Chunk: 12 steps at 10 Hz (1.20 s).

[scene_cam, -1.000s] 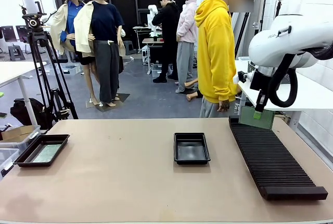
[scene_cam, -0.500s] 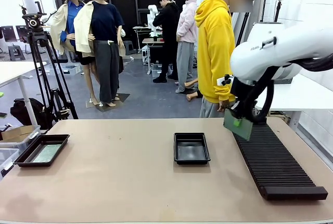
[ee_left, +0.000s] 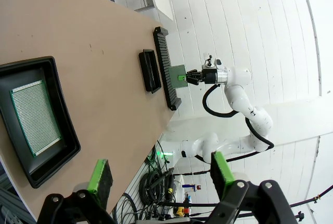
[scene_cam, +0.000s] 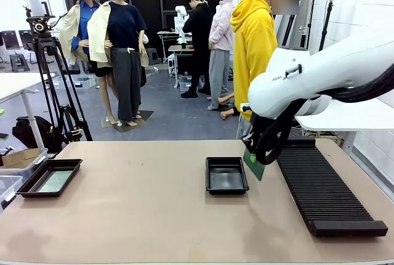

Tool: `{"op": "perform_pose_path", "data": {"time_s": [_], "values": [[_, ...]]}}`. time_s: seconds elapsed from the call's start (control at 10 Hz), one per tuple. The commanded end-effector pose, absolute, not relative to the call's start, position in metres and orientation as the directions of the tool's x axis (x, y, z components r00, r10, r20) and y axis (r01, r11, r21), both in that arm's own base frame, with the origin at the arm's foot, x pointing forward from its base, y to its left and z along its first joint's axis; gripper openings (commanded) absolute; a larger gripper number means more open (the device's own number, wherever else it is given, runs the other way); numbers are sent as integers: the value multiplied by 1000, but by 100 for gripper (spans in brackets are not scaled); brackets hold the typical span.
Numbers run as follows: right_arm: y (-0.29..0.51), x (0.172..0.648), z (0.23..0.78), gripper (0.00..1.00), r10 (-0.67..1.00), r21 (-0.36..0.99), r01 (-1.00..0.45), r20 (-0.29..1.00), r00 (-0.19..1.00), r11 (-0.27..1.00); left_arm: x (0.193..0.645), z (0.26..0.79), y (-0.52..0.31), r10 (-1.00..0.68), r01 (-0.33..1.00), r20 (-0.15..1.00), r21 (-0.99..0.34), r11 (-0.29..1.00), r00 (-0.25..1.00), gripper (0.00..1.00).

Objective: Inspect and transfer BCBs to ESD trays.
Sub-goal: Pick up the Blank PCB from the PCB Rack and place it in the right ESD tray.

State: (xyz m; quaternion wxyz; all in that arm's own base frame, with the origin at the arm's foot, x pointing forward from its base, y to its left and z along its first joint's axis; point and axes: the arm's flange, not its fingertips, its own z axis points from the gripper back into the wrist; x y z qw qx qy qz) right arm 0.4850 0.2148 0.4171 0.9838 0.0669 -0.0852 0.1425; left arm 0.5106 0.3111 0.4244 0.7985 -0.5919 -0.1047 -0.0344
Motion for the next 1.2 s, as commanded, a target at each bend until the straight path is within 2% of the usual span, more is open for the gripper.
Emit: {"op": "perform_pose_path", "data": {"time_s": [0.0,0.2,1.0,1.1], "values": [[231,479,407,0,192,151,-234,249,949,961,510,426,311,74,178,210,-935,307,975,100],[243,479,399,0,141,191,-198,276,951,962,510,426,311,74,178,210,-935,307,975,100],[277,509,400,0,96,304,-143,163,982,942,510,426,311,74,178,210,-935,307,975,100],[272,497,397,0,120,251,-167,195,974,954,510,426,311,74,178,210,-935,307,975,100]]}}
